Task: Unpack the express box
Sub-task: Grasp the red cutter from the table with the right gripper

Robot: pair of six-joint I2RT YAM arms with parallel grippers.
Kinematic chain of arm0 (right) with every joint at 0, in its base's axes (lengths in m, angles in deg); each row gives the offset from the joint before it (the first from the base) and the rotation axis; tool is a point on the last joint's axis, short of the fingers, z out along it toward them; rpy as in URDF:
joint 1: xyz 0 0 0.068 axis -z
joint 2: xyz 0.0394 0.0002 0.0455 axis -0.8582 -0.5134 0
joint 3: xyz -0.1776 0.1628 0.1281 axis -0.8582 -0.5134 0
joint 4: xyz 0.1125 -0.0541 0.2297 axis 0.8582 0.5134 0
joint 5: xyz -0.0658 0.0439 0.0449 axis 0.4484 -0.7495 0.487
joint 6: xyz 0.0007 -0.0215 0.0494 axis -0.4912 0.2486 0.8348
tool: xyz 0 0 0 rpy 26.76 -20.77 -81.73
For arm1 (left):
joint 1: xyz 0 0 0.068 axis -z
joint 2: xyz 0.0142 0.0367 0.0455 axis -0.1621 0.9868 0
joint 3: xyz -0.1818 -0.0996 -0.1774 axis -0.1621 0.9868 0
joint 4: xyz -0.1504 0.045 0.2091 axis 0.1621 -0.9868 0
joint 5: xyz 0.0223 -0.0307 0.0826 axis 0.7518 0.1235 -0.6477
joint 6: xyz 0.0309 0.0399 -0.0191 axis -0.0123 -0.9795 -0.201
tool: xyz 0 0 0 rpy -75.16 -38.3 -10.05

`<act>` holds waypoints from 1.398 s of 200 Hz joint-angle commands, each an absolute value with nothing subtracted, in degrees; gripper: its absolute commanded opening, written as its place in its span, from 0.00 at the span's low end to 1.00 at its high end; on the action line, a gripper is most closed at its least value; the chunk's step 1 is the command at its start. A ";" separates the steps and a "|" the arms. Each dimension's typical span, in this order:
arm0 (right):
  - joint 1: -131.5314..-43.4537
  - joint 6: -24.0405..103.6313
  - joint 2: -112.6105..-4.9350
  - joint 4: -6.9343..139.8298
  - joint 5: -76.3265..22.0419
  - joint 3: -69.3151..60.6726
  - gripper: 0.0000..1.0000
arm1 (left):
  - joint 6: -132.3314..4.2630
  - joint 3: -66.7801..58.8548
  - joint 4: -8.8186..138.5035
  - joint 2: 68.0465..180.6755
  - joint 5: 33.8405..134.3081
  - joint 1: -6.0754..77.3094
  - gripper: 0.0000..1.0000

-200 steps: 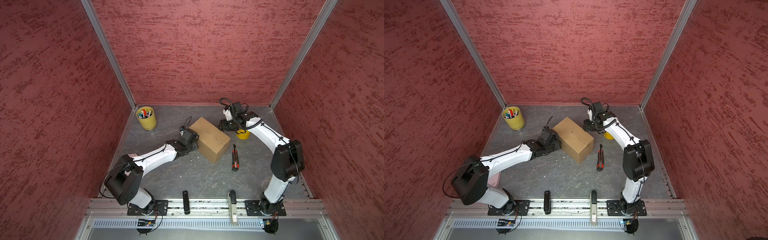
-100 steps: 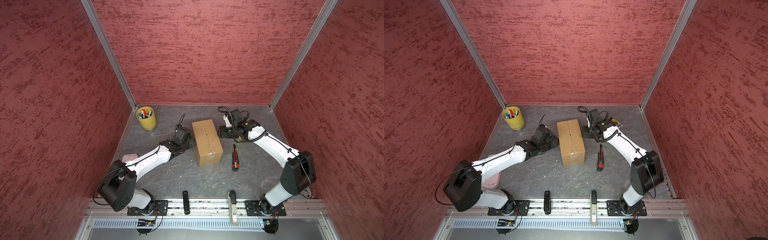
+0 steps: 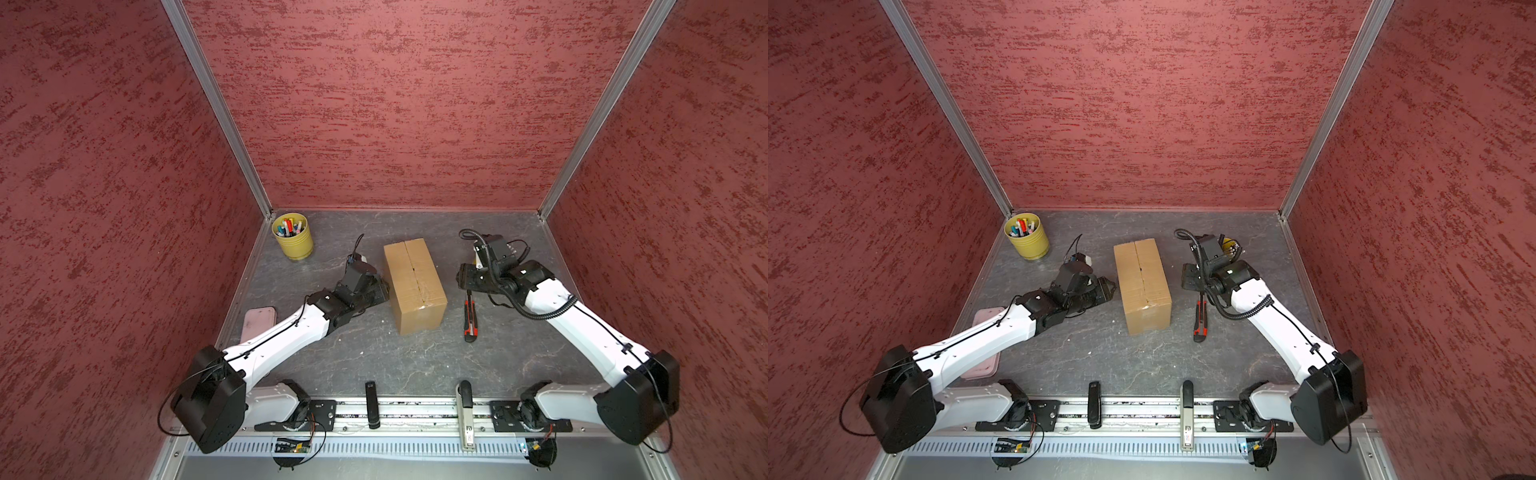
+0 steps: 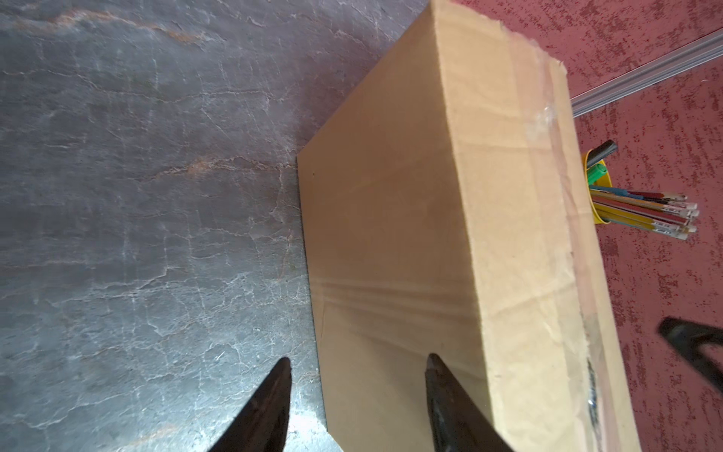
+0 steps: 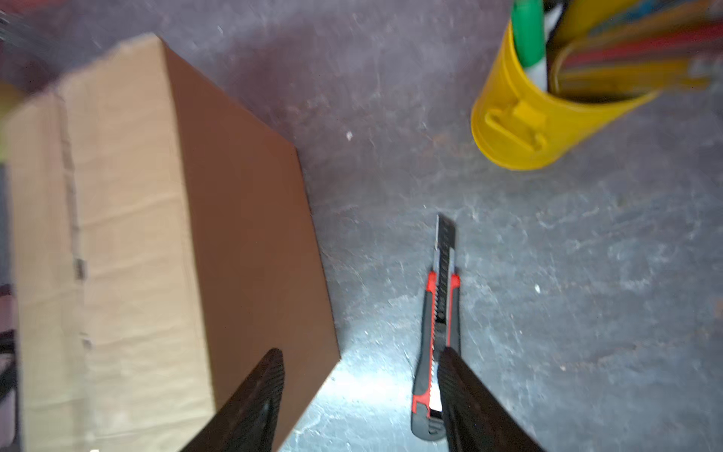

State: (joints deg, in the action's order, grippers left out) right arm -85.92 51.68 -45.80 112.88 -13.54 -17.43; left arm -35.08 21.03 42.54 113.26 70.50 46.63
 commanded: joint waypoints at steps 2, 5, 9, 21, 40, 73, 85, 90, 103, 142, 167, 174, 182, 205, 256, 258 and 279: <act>-86.18 54.65 -44.30 115.03 -11.47 -21.16 0.65 | -36.10 19.65 39.21 110.95 68.87 46.59 0.55; -86.18 54.80 -44.29 115.02 -11.45 -21.72 0.65 | -36.08 19.49 38.97 110.68 68.68 46.59 0.56; -86.18 55.02 -44.27 115.02 -11.54 -22.50 0.65 | -36.12 19.37 38.63 110.40 68.37 46.52 0.56; -86.14 55.85 -44.43 114.78 -11.57 -24.70 0.65 | -36.17 19.08 37.67 109.64 67.62 46.42 0.56; -86.18 56.68 -45.12 113.46 -12.09 -28.05 0.65 | -36.21 18.82 36.20 108.69 66.73 46.06 0.56; -86.13 56.94 -48.00 108.73 -14.76 -32.71 0.65 | -36.24 17.62 34.03 108.09 65.69 45.63 0.56; -86.18 56.81 -49.20 107.25 -15.65 -33.68 0.65 | -36.33 17.07 33.34 108.05 65.35 45.63 0.56; -86.18 56.80 -49.71 106.78 -15.95 -33.94 0.65 | -36.34 16.89 33.12 108.05 65.25 45.63 0.56; -86.20 56.64 -50.86 105.45 -16.85 -34.42 0.65 | -36.39 16.51 32.89 108.05 64.99 45.63 0.57; -86.16 56.22 -53.93 103.85 -17.29 -35.03 0.65 | -36.36 16.36 32.32 108.22 64.93 45.45 0.57; -86.11 56.03 -56.19 103.92 -16.59 -35.41 0.64 | -36.34 16.38 32.15 108.14 64.95 45.45 0.57; -86.13 56.19 -56.59 104.31 -16.12 -35.45 0.64 | -36.33 16.33 31.99 108.05 64.95 45.45 0.57; -86.13 56.19 -56.99 104.61 -15.71 -35.39 0.63 | -36.34 16.31 31.97 108.05 64.86 45.39 0.57; -86.11 56.46 -57.85 105.09 -14.90 -35.67 0.59 | -36.42 16.18 31.72 108.05 64.86 45.36 0.57; -86.09 56.15 -59.06 105.09 -13.44 -36.51 0.39 | -36.90 15.74 30.95 107.70 65.04 44.88 0.57; -86.09 56.05 -59.04 105.09 -13.43 -36.49 0.38 | -36.88 15.72 30.92 107.65 65.04 44.85 0.57; -86.09 55.26 -58.79 105.74 -12.93 -36.00 0.25 | -37.52 15.10 30.68 107.52 65.68 44.29 0.59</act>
State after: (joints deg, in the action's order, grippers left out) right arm -85.96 55.66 -57.97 105.10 -15.29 -35.68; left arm -35.74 17.19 31.56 108.85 65.62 45.01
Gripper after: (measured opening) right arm 0.382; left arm 0.578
